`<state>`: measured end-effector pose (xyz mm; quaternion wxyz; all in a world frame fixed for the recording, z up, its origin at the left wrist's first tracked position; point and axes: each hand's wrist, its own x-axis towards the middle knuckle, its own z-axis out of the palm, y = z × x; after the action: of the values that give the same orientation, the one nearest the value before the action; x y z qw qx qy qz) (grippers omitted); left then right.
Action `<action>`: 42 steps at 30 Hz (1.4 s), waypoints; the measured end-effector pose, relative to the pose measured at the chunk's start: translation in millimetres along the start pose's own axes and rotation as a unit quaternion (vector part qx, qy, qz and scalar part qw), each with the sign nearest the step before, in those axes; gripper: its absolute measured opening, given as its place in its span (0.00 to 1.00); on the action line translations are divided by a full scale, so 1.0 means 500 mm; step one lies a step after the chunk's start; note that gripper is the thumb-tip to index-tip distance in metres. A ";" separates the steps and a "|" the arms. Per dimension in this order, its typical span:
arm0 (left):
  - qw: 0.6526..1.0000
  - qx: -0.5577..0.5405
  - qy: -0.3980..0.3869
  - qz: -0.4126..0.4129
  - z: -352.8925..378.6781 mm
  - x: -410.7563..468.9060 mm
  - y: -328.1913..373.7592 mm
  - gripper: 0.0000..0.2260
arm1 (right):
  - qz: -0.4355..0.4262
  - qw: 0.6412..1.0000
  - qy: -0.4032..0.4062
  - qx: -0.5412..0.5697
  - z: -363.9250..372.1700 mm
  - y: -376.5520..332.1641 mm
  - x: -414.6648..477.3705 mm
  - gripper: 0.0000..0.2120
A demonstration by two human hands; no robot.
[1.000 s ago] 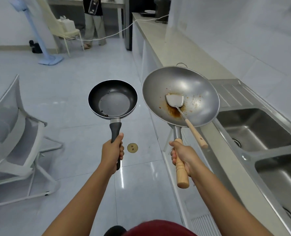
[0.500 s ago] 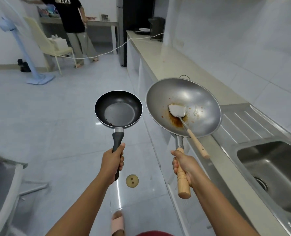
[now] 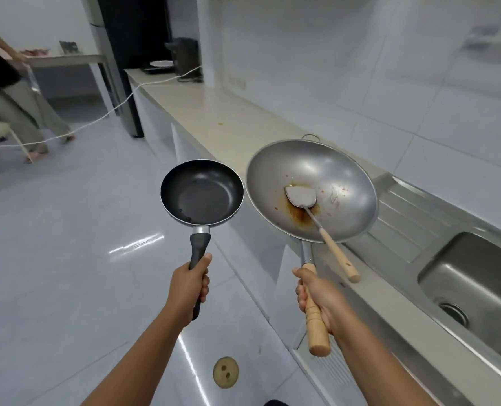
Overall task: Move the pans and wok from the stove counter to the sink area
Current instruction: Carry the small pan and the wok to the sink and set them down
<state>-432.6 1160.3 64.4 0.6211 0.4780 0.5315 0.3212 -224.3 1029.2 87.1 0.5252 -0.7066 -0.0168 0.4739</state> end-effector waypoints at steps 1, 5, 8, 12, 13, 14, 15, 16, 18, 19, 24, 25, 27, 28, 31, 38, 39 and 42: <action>1.000 0.005 -0.011 0.000 0.011 0.026 0.010 0.16 | 0.000 1.000 0.012 0.007 0.002 -0.008 0.013 0.12; 0.999 0.019 -0.051 0.003 0.065 0.128 0.051 0.16 | -0.014 0.998 0.056 0.023 -0.005 -0.053 0.071 0.14; 0.996 0.032 -0.081 0.000 0.119 0.201 0.081 0.17 | -0.022 0.995 0.089 0.030 -0.018 -0.089 0.118 0.14; 0.991 0.045 -0.122 -0.002 0.200 0.283 0.122 0.16 | -0.012 0.992 0.116 0.050 -0.044 -0.142 0.168 0.15; 0.990 0.050 -0.133 -0.002 0.223 0.301 0.130 0.16 | -0.009 0.991 0.122 0.053 -0.052 -0.154 0.181 0.16; 0.988 0.052 -0.143 -0.003 0.246 0.320 0.136 0.17 | -0.008 0.990 0.128 0.057 -0.061 -0.164 0.194 0.16; 0.987 0.052 -0.153 -0.004 0.270 0.336 0.141 0.17 | -0.007 0.989 0.135 0.064 -0.069 -0.173 0.206 0.17; 0.985 0.051 -0.162 -0.007 0.292 0.351 0.145 0.17 | -0.004 0.987 0.144 0.072 -0.077 -0.180 0.217 0.17; 0.982 0.051 -0.182 -0.014 0.332 0.379 0.153 0.17 | 0.001 0.984 0.158 0.084 -0.088 -0.189 0.231 0.16; 0.980 0.053 -0.192 -0.018 0.349 0.393 0.156 0.16 | 0.002 0.982 0.165 0.091 -0.094 -0.192 0.236 0.16; 0.967 0.070 -0.238 -0.048 0.430 0.465 0.157 0.16 | 0.008 0.968 0.221 0.116 -0.115 -0.201 0.262 0.14; 0.965 0.075 -0.245 -0.054 0.444 0.479 0.156 0.16 | 0.011 0.965 0.232 0.123 -0.114 -0.201 0.265 0.13; 0.959 0.091 -0.262 -0.065 0.471 0.508 0.154 0.16 | 0.018 0.957 0.254 0.137 -0.112 -0.201 0.274 0.13; 0.955 0.101 -0.270 -0.069 0.484 0.522 0.152 0.17 | 0.023 0.954 0.264 0.140 -0.110 -0.201 0.278 0.13; 0.943 0.134 -0.295 -0.078 0.513 0.565 0.150 0.17 | 0.037 0.943 0.292 0.159 -0.097 -0.208 0.296 0.12; 0.910 0.195 -0.359 -0.075 0.556 0.675 0.160 0.18 | 0.061 0.920 0.340 0.186 -0.035 -0.225 0.347 0.13; 0.906 0.200 -0.365 -0.075 0.562 0.688 0.160 0.17 | 0.066 0.916 0.345 0.193 -0.027 -0.227 0.354 0.13; 0.897 0.208 -0.382 -0.077 0.576 0.726 0.158 0.17 | 0.073 0.908 0.358 0.204 -0.002 -0.232 0.372 0.13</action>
<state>-62.5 1443.3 3.7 0.6854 0.6399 0.3436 -0.0528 -66.3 1177.3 54.0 0.5929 -0.7052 0.3209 0.2196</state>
